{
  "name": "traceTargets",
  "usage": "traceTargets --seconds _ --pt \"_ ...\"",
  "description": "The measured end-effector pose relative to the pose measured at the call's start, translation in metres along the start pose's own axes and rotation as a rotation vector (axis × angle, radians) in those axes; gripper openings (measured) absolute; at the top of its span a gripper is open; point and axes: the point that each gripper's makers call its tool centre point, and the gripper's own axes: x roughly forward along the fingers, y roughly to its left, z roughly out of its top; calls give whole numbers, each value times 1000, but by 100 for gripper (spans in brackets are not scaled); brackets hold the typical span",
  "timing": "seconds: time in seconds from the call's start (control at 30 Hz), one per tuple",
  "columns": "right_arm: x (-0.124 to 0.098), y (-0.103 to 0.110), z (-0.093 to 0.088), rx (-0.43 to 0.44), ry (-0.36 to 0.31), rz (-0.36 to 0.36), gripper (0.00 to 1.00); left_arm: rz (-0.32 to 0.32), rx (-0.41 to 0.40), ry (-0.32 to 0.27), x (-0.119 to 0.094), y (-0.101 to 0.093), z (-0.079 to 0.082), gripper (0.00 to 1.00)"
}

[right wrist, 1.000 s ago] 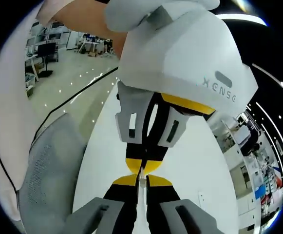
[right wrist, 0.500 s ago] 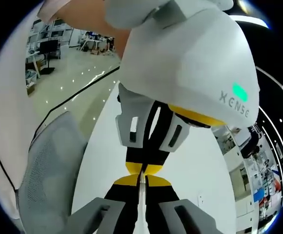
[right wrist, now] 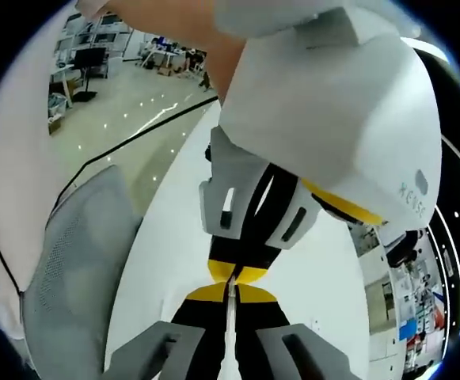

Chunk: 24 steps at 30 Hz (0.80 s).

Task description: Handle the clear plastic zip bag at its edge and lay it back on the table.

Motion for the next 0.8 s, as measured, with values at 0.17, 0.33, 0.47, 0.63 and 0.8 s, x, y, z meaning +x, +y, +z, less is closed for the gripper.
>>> traceTargets --seconds 0.17,0.33,0.47,0.63,0.8 --pt "-1 1 -2 1 8 2 0 5 5 2 0 -2 1 0" --pt "-3 2 -5 0 19 4 0 8 7 0 -1 -2 1 0" --pt "-4 3 -8 -5 30 5 0 10 8 -1 -1 -2 -1 0" --pt "-7 4 -13 -8 42 4 0 12 6 -6 -2 -2 -1 0" --pt "-10 6 -21 -4 54 8 0 12 4 -13 -2 -2 1 0"
